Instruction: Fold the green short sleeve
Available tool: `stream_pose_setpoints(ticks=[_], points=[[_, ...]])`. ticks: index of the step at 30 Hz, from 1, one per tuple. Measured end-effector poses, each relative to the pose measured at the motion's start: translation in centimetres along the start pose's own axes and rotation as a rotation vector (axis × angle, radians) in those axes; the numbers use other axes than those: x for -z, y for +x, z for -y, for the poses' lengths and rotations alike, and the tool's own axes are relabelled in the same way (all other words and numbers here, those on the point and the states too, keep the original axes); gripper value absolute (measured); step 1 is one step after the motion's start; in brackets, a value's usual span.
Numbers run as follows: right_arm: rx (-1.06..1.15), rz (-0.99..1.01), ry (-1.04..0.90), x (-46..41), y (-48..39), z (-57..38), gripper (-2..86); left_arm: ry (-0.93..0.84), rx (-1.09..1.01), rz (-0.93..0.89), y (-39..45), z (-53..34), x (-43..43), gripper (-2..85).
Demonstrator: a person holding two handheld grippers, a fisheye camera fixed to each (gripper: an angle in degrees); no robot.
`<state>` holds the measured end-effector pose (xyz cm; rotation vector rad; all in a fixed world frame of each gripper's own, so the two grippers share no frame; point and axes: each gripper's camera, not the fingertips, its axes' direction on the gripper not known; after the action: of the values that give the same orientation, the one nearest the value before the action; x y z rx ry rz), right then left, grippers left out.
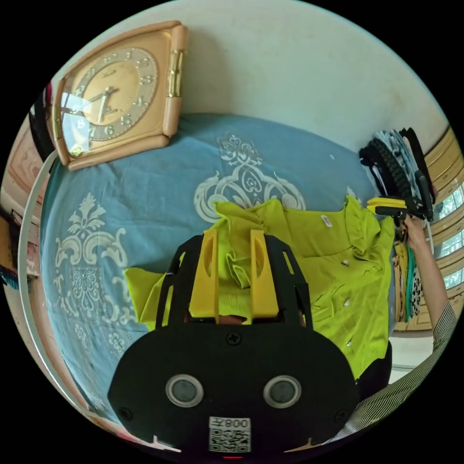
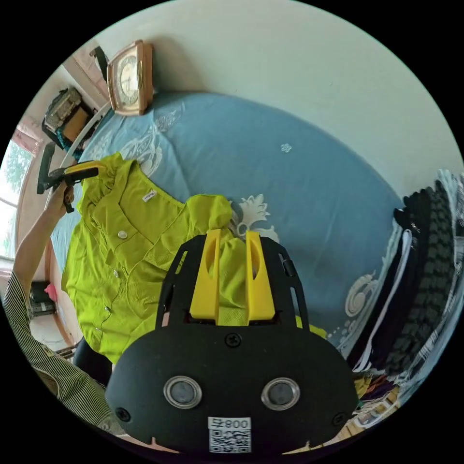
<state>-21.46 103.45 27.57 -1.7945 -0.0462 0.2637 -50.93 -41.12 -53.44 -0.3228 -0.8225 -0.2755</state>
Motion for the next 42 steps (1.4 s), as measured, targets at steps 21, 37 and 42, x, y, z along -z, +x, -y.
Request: stream_pose_setpoints(ticks=[21,37,42], points=[[-0.144,-0.086,0.207,4.4,4.2,-1.4,3.7,0.208,0.151,-0.059,-5.2,-1.8,6.5,8.4],[-0.300,-0.115,-0.027,1.5,7.9,-19.5,7.9,0.073,0.371,-0.017,-11.7,-15.2,7.8,2.8],[-0.345,-0.014,-0.038,0.3,8.4,-21.0,6.9,0.091,0.367,-0.030,-11.0,-16.1,10.4,1.3]])
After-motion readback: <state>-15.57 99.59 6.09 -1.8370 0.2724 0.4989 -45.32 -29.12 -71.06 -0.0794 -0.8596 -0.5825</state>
